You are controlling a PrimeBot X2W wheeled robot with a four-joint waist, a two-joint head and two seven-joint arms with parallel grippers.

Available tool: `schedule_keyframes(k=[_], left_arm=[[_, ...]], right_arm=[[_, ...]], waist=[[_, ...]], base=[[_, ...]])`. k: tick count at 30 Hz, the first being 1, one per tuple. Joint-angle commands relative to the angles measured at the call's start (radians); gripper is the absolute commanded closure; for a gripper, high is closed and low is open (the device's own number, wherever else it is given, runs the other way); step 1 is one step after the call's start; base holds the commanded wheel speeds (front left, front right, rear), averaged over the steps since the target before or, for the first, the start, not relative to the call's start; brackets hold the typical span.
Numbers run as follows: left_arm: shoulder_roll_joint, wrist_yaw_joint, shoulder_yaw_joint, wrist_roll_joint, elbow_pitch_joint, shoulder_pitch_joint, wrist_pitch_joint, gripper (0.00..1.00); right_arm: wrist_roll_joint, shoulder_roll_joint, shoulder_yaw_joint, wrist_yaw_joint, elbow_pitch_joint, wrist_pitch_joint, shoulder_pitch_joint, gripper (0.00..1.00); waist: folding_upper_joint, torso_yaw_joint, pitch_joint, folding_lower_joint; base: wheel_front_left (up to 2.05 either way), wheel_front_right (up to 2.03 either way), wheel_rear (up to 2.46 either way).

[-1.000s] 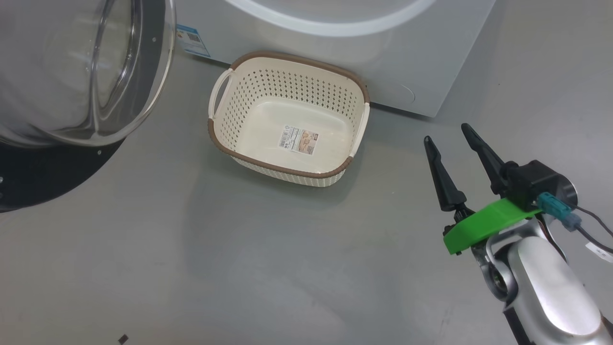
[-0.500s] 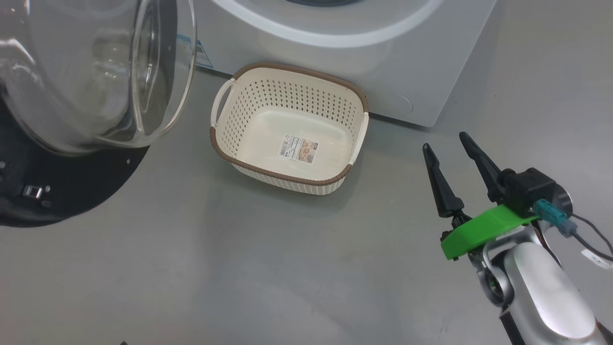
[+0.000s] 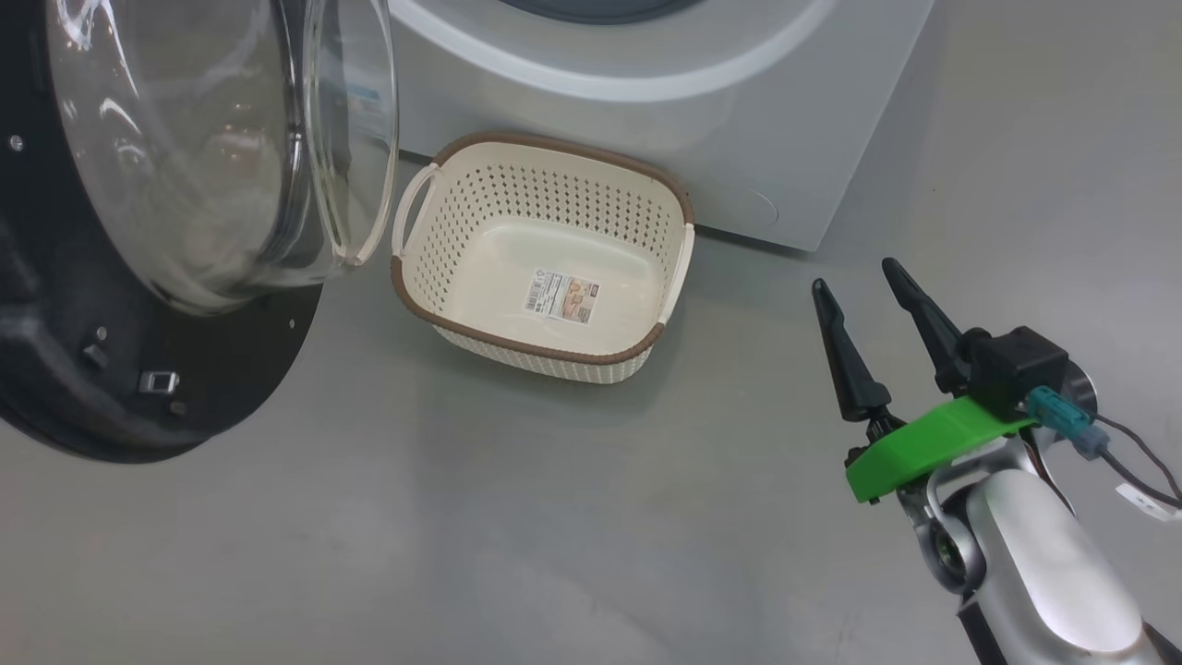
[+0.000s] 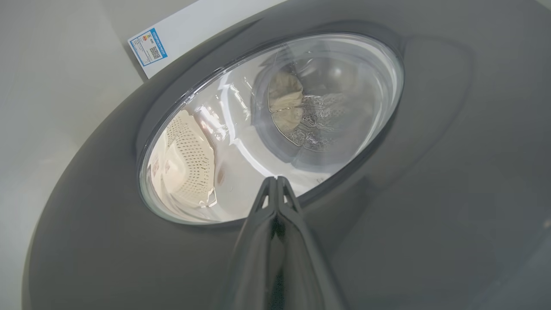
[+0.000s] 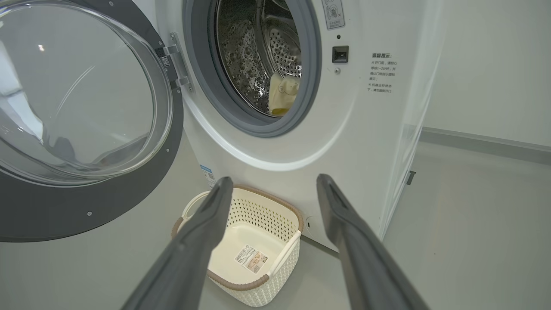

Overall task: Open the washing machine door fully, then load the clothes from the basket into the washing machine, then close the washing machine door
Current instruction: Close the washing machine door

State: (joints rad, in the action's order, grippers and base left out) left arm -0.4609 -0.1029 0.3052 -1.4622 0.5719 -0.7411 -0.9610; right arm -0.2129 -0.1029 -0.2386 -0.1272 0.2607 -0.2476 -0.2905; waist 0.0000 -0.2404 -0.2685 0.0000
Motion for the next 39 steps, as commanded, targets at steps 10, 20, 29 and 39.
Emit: schedule_keyframes(k=[10, 20, 29, 39], left_arm=[[0.012, 0.052, -0.011, -0.016, -0.191, 0.075, -0.054, 1.0], [0.087, 0.091, -0.019, -0.039, -0.279, 0.133, -0.052, 1.0], [0.175, 0.116, -0.061, -0.044, -0.346, 0.154, -0.041, 1.0], [0.235, 0.115, -0.085, -0.037, -0.346, 0.137, -0.007, 1.0]], right_arm=[[-0.027, 0.022, -0.022, -0.003, -0.013, -0.013, 0.004, 0.0], [-0.034, 0.032, -0.017, -0.003, -0.02, -0.014, 0.012, 0.0], [-0.033, 0.038, -0.003, -0.003, -0.031, -0.014, 0.016, 0.0], [-0.032, 0.044, 0.008, -0.003, -0.039, -0.014, 0.012, 0.0]], waist=[[0.0, 0.037, 0.024, 0.0], [0.0, 0.075, 0.05, 0.0], [0.0, 0.107, 0.05, 0.0], [0.0, 0.159, 0.037, 0.0]], base=[[0.0, 0.0, 0.0], [0.0, 0.0, 0.0], [0.0, 0.0, 0.0], [0.0, 0.0, 0.0]])
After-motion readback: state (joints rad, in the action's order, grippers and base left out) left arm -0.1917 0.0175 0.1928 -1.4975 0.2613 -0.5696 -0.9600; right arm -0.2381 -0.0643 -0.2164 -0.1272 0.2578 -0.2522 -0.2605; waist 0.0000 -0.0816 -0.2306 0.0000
